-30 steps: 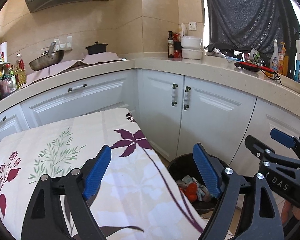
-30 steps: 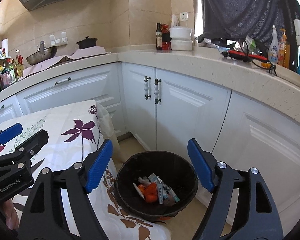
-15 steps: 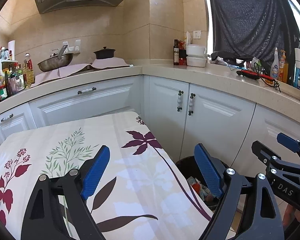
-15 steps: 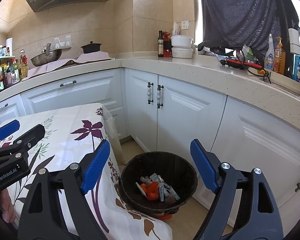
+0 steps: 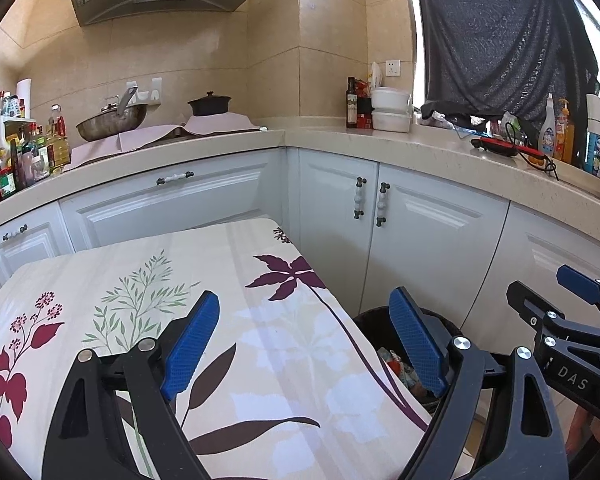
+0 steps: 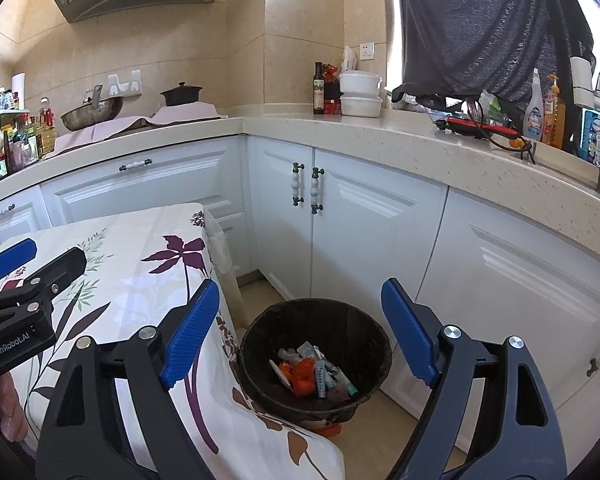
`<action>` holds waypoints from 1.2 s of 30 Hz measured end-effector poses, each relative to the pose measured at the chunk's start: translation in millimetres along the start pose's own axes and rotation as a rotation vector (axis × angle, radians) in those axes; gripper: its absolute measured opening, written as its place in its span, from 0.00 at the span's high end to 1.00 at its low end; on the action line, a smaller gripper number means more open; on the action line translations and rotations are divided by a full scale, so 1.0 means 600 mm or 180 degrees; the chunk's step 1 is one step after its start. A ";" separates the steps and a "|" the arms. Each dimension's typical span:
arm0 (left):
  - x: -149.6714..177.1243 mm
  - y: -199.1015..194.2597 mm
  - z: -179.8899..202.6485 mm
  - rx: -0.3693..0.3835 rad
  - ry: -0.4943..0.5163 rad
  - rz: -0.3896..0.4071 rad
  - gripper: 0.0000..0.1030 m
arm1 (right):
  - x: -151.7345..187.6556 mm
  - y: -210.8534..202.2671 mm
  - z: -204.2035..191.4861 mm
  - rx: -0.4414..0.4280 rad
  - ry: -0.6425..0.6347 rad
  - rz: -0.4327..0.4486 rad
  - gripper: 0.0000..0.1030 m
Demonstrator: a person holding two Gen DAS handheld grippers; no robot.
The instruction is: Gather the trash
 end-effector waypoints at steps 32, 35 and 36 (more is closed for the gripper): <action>0.007 0.013 -0.007 -0.0009 -0.0027 -0.0073 0.18 | 0.006 0.013 -0.002 0.0012 -0.0013 -0.0044 0.20; 0.009 0.016 -0.007 -0.0011 -0.0032 -0.0086 0.18 | 0.007 0.015 0.000 0.0014 -0.0017 -0.0046 0.20; 0.010 0.016 -0.006 -0.0012 -0.0031 -0.0090 0.18 | 0.007 0.015 0.000 0.0014 -0.0016 -0.0045 0.20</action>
Point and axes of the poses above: each gripper's, at about its wrist camera, not at the fingertips, and y roughly the way its jaws point, z to its right, x to its underside, the point moved 1 cm from there along y, roughly the way its jaws point, and after that the axes turned 8 degrees about y, right-handed, at the moved point
